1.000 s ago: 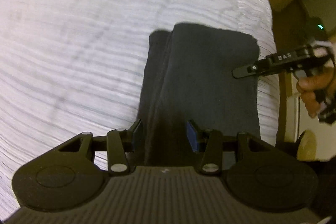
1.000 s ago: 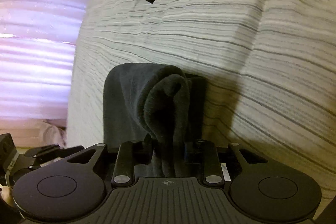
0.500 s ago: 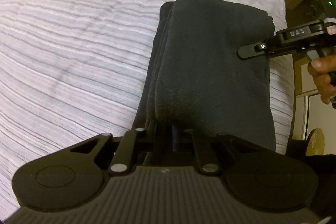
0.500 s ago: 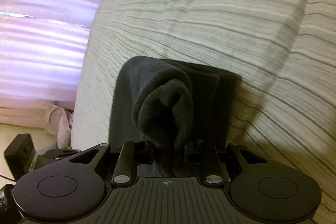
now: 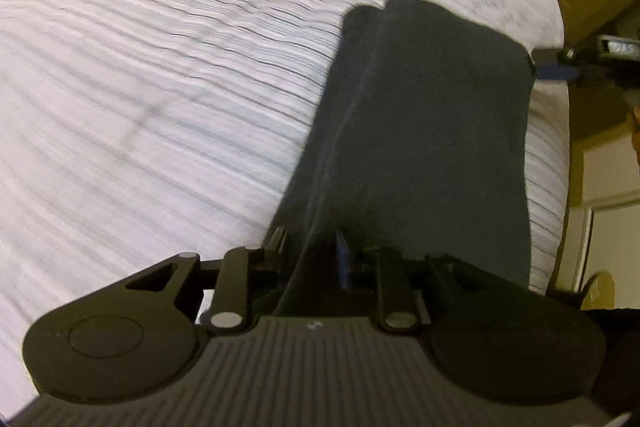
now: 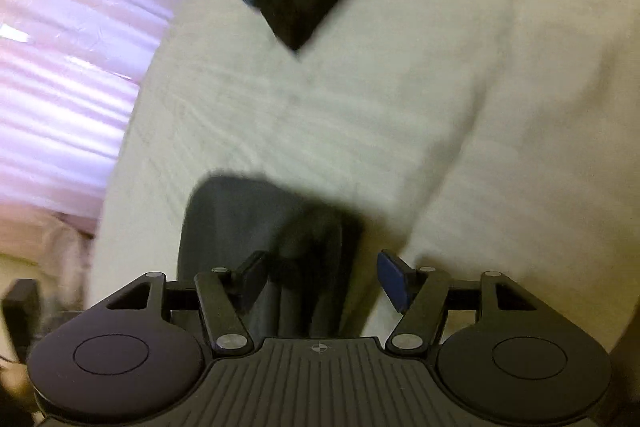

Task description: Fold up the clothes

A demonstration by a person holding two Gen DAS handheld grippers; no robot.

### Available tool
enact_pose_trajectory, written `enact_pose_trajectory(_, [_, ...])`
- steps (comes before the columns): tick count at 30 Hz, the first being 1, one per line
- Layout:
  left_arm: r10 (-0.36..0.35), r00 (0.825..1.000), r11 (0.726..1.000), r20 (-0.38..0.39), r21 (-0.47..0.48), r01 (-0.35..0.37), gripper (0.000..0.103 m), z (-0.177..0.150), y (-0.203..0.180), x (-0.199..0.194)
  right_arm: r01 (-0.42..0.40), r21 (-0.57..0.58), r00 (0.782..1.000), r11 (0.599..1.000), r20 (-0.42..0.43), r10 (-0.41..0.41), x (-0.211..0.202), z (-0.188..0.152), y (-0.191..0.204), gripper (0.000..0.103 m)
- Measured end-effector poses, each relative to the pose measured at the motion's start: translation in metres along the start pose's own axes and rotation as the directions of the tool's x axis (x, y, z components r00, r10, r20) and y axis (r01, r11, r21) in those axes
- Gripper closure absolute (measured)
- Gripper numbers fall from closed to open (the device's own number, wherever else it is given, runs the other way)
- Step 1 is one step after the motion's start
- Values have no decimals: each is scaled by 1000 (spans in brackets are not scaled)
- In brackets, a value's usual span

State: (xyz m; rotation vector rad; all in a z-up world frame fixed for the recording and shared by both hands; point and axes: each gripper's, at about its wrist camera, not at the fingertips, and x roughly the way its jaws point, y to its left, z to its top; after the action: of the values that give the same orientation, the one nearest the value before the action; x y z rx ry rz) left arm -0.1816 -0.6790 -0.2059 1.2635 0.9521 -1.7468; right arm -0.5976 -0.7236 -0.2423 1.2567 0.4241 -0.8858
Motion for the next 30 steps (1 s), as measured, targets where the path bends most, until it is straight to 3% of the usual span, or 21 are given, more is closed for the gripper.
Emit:
enact_pose_trajectory(3, [-19,999,997,26,-69,20,83,-15,1,-8,6,-211,997,977,71,9,-8,16,44,39])
enact_pose_trajectory(7, [-44,999,988,31,-144,48,83,-31,-3,0,-72,-428,996,901,-71,46,35,28,96,39])
enact_pose_trajectory(9, [-24,1000,985,20,-168,27,83,-36,-4,13,-88,-502,985,860,-170,1,71,29,109,44])
enact_pose_trajectory(11, [-11,1000,981,29,-195,16,83,-39,2,24,-55,-543,978,838,-198,-64,101,34,109,47])
enact_pose_trajectory(15, [-12,1000,969,25,-246,18,83,-40,18,47,-3,-539,970,842,-207,-129,137,54,94,46])
enact_pose_trajectory(19, [-24,998,964,50,-264,36,83,-47,20,43,-34,-491,959,871,-260,-109,144,60,83,46])
enact_pose_trajectory(21, [-9,997,952,72,-303,30,84,-59,23,29,-36,-523,964,851,-242,-108,132,60,89,46])
enact_pose_trajectory(27, [23,993,900,114,-434,29,83,-97,34,-7,-2,-504,993,864,-105,-59,75,59,104,46])
enact_pose_trajectory(30, [11,995,879,99,-475,38,83,-108,33,-2,-61,-519,992,852,-128,-7,66,50,114,46])
